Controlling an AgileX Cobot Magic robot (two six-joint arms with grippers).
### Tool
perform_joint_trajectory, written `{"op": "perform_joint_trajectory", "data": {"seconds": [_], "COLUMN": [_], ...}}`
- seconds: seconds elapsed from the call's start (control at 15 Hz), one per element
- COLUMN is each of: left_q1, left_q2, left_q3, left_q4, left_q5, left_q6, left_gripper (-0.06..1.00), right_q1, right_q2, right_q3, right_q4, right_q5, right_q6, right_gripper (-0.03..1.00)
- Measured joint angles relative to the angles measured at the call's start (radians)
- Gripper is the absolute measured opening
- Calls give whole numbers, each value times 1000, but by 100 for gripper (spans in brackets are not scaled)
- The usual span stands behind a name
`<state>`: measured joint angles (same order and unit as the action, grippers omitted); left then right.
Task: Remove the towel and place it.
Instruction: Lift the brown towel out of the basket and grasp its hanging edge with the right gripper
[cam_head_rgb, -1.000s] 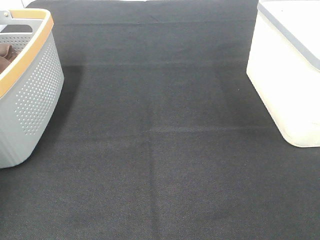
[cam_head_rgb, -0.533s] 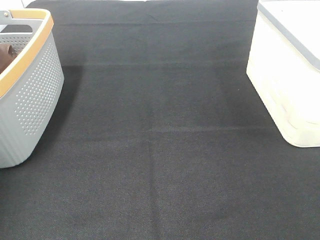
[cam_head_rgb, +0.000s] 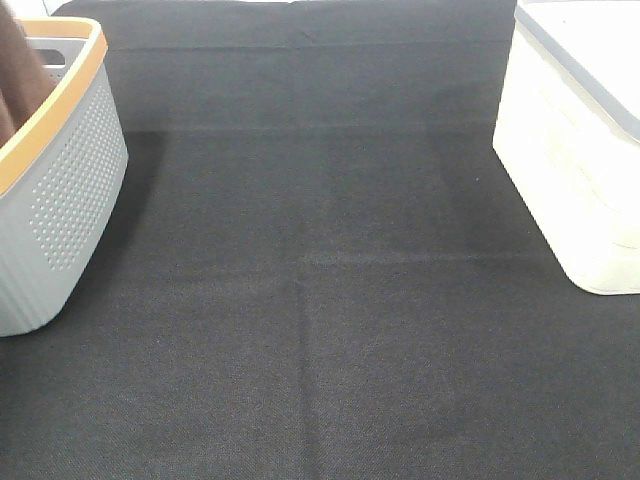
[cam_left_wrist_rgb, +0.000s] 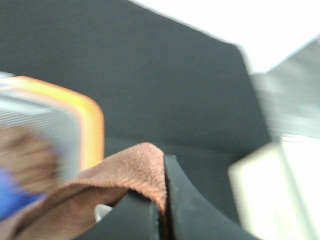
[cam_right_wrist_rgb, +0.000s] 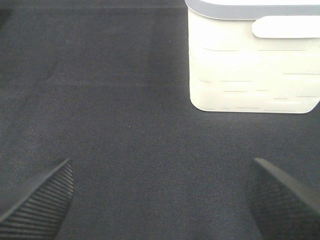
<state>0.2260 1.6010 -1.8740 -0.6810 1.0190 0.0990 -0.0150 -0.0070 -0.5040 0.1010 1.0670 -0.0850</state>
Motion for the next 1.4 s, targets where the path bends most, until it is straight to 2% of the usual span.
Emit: {"op": "perform_joint_trajectory", "data": {"seconds": [0.2,0.27,0.4,0.47,0.53,0.67,0.73,0.87,1.13,1.27,1.4], "left_q1": [-15,-45,-116,-151,-151,-229,-297,-374,-483,-530,-572], "left_q2": [-4,-4,-4,-4,-4,-4,-4,-4,-4,-3,11], "left_q3": [0,0,0,0,0,0,0,0,0,0,0], "left_q4": [-297,-403,-504,-521,-521,-528,-526,-516,-476,-435,-428], "left_q5": [-2,-7,-33,-45,-45,-80,-100,-126,-162,-185,-205], "left_q6": [119,174,219,230,230,242,252,262,284,286,286], "left_gripper": [0,0,0,0,0,0,0,0,0,0,0], "right_q1": [0,0,0,0,0,0,0,0,16,49,89], "right_q2": [0,0,-1,-1,-1,-1,-1,21,172,264,406], "right_q3": [0,0,0,0,0,0,0,0,0,0,0], "right_q4": [19,57,128,154,154,212,246,322,436,500,599], "right_q5": [0,-2,-20,-30,-30,-62,-91,-174,-298,-350,-375], "right_q6": [0,0,0,2,2,16,18,-6,-154,-224,-348], "right_gripper": [87,87,87,87,87,87,87,82,66,64,63]}}
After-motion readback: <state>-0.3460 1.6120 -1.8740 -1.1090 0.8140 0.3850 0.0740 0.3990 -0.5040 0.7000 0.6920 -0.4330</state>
